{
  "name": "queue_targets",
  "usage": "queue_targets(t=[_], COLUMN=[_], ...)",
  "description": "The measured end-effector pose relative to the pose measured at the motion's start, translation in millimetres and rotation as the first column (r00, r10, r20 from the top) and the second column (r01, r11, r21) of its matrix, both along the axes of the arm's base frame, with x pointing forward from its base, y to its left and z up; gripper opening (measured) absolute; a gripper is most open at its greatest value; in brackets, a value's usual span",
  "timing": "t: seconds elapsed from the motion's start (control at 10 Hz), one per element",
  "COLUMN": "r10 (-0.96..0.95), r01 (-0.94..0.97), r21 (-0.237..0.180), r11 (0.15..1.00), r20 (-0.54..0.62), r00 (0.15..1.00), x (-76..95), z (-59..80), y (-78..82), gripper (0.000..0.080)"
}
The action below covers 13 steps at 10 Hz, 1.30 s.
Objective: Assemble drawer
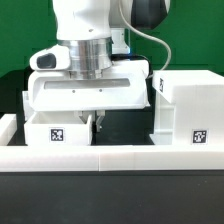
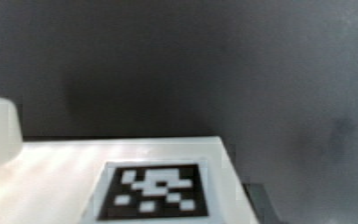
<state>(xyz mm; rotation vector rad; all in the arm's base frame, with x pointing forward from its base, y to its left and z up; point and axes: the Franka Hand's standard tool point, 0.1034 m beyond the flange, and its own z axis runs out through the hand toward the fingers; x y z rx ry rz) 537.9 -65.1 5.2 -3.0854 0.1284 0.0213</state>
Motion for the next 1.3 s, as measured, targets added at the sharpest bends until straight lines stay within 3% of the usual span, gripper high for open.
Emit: queue_targets(t=[0.4,0.7,1.0,1.1,1.3], r10=[0.068,0.267,0.311,0.369,0.6], r01=[-0.068,-0.266,-0.309,-0.367,-0.599], r21=[0.0,0.039,0.049,0.053,0.046], r11=[0.998,0.963,0.95,0.929,0.799], r20=[0.0,-0.04,-0.048,-0.042,-0.021], r00=[0.998,0.963,0.949,0.928,0.799], x=[-0.6,-7.5,-10.6,-10.9,-11.0], z=[1.9,17.8,17.1,16.8,16.6], y=[1.6,13.1,13.3,12.8,11.6], gripper=[0.0041,0.0041,0.0041,0.0041,0.0042])
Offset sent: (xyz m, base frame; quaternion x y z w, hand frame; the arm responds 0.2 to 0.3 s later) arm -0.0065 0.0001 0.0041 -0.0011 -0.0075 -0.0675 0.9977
